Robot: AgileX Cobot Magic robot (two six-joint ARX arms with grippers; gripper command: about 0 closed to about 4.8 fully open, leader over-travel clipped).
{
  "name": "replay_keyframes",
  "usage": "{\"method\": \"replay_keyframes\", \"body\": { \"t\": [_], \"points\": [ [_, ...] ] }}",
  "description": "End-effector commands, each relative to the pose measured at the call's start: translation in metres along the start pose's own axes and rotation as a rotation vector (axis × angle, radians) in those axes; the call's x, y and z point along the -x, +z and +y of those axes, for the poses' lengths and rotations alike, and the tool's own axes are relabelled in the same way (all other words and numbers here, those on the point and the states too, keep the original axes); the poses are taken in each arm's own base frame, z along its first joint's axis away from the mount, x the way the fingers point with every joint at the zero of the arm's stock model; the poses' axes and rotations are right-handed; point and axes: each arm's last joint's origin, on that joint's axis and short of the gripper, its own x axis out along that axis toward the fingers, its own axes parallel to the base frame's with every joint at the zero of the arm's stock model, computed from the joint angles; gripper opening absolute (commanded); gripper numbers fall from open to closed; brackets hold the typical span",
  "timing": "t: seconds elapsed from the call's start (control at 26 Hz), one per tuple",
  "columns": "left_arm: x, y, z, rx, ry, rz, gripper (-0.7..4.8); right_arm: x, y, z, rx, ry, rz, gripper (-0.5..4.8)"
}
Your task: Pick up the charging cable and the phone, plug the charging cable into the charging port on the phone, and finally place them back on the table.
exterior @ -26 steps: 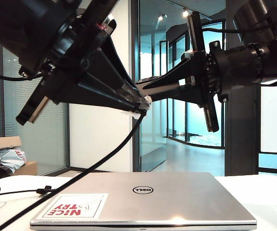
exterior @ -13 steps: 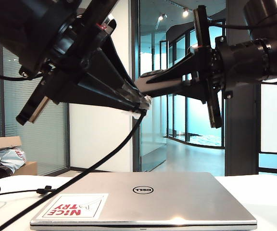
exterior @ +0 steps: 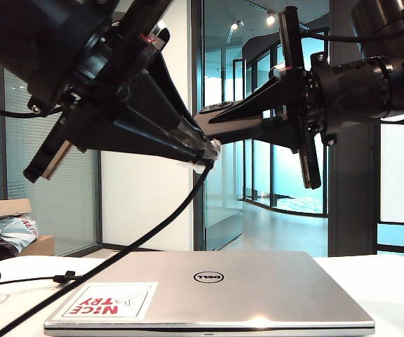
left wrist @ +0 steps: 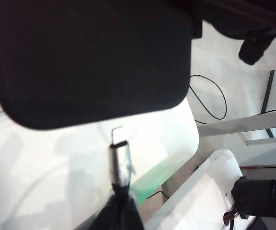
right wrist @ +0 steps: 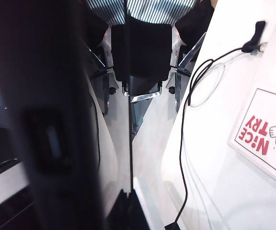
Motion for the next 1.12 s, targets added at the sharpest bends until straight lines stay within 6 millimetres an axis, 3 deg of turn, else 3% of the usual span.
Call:
{"method": "replay_keyframes", "body": {
  "t": [0.04, 1.12],
  "points": [
    [0.0009, 0.0017, -0.0016, -0.008, -0.012, -0.016, -0.06, 0.0, 0.0031, 0.0064, 0.05, 0.029, -0.006, -0.06],
    [0.0009, 0.0017, -0.0016, -0.008, -0.012, -0.016, -0.06, -0.0005, 0.0015, 0.0049, 0.053, 0.021, 0.008, -0.06]
  ]
}}
